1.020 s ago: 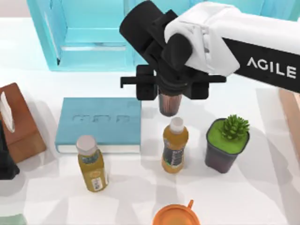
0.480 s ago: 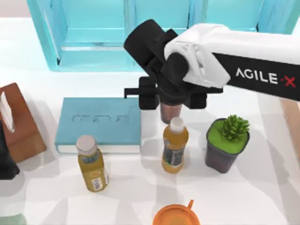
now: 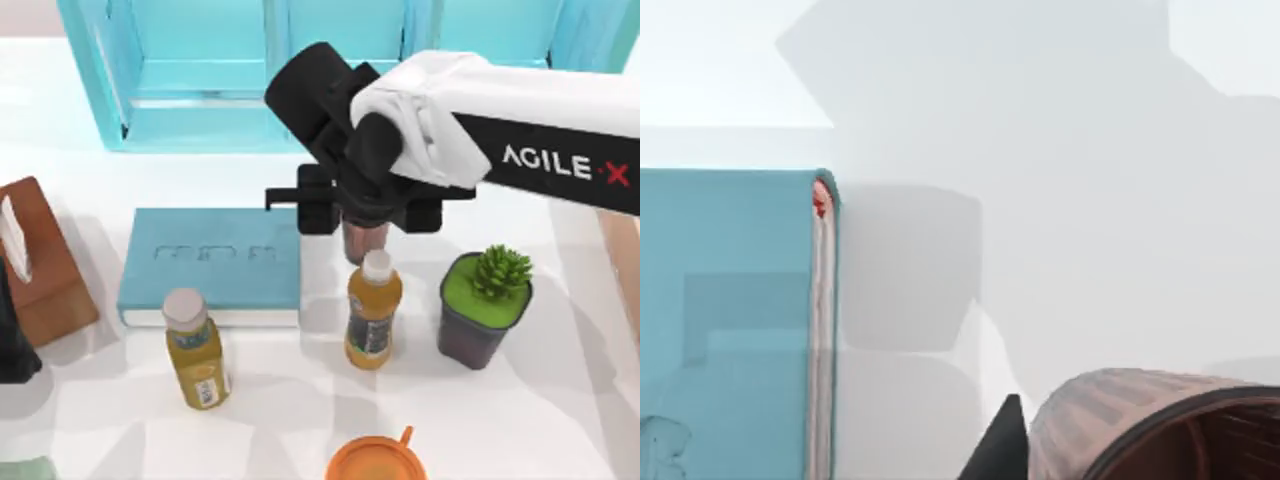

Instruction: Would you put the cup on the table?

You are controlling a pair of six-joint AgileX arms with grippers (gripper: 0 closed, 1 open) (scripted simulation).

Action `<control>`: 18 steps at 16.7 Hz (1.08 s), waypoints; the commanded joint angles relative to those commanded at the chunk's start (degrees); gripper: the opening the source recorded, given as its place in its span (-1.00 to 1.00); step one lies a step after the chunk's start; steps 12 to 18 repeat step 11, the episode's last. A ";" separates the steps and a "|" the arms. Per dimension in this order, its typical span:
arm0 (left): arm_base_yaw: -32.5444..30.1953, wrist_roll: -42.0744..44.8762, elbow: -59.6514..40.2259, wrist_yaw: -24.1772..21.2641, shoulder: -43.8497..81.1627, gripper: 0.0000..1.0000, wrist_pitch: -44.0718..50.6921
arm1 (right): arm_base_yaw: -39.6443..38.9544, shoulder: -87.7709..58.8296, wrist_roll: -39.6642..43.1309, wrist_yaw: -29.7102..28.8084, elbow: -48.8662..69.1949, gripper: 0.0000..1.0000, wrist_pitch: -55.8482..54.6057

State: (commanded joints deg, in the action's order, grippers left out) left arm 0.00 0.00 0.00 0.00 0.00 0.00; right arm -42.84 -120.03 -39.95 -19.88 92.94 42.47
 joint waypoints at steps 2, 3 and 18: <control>0.00 0.00 0.00 0.00 0.00 1.00 0.00 | 0.00 0.00 0.00 0.00 0.00 0.51 0.00; 0.00 0.00 0.00 0.00 0.00 1.00 0.00 | 0.00 0.00 0.00 0.00 0.00 0.66 0.00; 0.00 0.00 0.00 0.00 0.00 1.00 0.00 | 0.00 0.00 0.00 0.00 0.00 1.00 0.00</control>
